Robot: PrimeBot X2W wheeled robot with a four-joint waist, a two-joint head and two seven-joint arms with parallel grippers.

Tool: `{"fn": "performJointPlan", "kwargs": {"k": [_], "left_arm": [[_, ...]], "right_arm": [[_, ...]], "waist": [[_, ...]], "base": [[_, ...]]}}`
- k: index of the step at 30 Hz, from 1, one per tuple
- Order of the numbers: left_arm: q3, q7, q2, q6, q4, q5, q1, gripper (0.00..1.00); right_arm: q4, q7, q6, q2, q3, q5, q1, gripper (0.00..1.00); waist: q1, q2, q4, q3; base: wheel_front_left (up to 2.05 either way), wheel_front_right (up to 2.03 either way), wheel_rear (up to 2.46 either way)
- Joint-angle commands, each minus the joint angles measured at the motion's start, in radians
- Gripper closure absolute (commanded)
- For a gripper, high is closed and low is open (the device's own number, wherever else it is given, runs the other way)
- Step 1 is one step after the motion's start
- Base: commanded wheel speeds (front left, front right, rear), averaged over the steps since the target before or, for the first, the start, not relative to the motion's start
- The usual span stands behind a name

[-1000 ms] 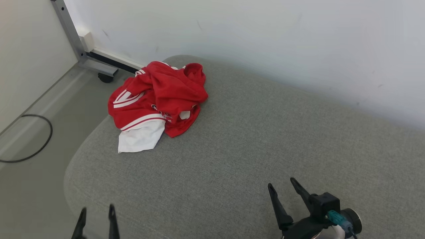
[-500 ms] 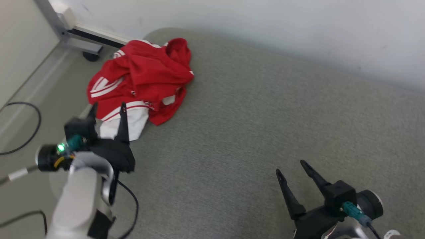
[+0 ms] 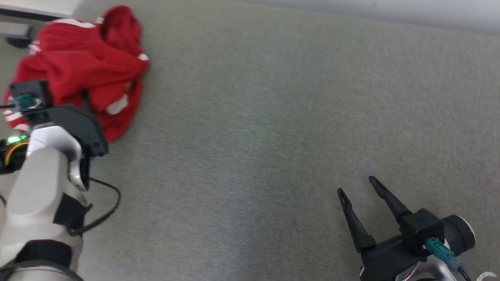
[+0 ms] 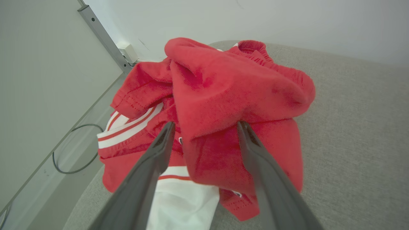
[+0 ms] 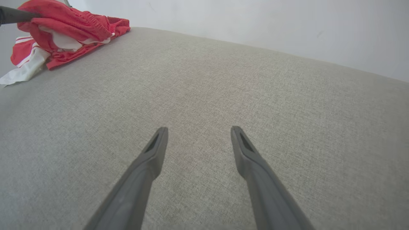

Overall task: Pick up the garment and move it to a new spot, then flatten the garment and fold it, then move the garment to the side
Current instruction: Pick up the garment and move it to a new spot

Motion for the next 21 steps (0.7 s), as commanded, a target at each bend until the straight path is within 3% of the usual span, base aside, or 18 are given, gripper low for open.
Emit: {"fn": "performJointPlan", "kwargs": {"k": [1,4,5,6,7,14,21], "left_arm": [[0.009,0.008,0.012,0.019,0.015,-0.012,-0.021,0.00],[0.029,-0.003,0.024,0.053,0.036,-0.020,-0.035,0.00],[0.030,-0.008,0.026,0.061,0.040,-0.022,-0.037,0.05],[0.028,-0.016,0.031,0.065,0.043,-0.019,-0.039,0.83],[0.024,-0.021,0.035,0.064,0.046,-0.016,-0.040,1.00],[0.001,-0.022,0.069,0.025,0.034,-0.007,-0.062,1.00],[-0.019,0.008,0.131,-0.032,-0.044,-0.007,-0.073,1.00]], "right_arm": [[-0.007,-0.005,-0.002,0.002,-0.002,-0.003,0.000,0.00],[-0.014,-0.009,-0.002,0.008,-0.006,-0.006,-0.008,0.00],[-0.012,-0.012,-0.002,0.011,-0.007,-0.006,-0.011,0.00],[-0.010,-0.015,-0.002,0.014,-0.008,-0.004,-0.013,0.00],[-0.006,-0.018,-0.002,0.017,-0.009,-0.002,-0.015,0.00],[0.043,-0.054,-0.002,0.051,0.005,0.011,-0.038,0.00],[0.151,-0.117,-0.002,0.098,0.029,0.044,-0.048,0.00]], "waist": [[-0.0001,-0.0002,-0.089,0.092],[-0.0001,-0.0002,-0.099,0.105],[-0.0001,-0.0002,-0.101,0.106],[-0.0001,-0.0002,-0.103,0.107],[-0.0001,-0.0002,-0.103,0.105],[-0.0001,-0.0002,-0.101,0.046],[-0.0001,-0.0002,-0.115,-0.088]], "base": [[0.00,0.00,0.00],[0.00,0.00,0.00],[0.00,0.00,0.00],[0.00,0.00,0.00],[0.00,0.00,0.00],[0.00,0.00,0.00],[0.00,0.00,0.00]]}}
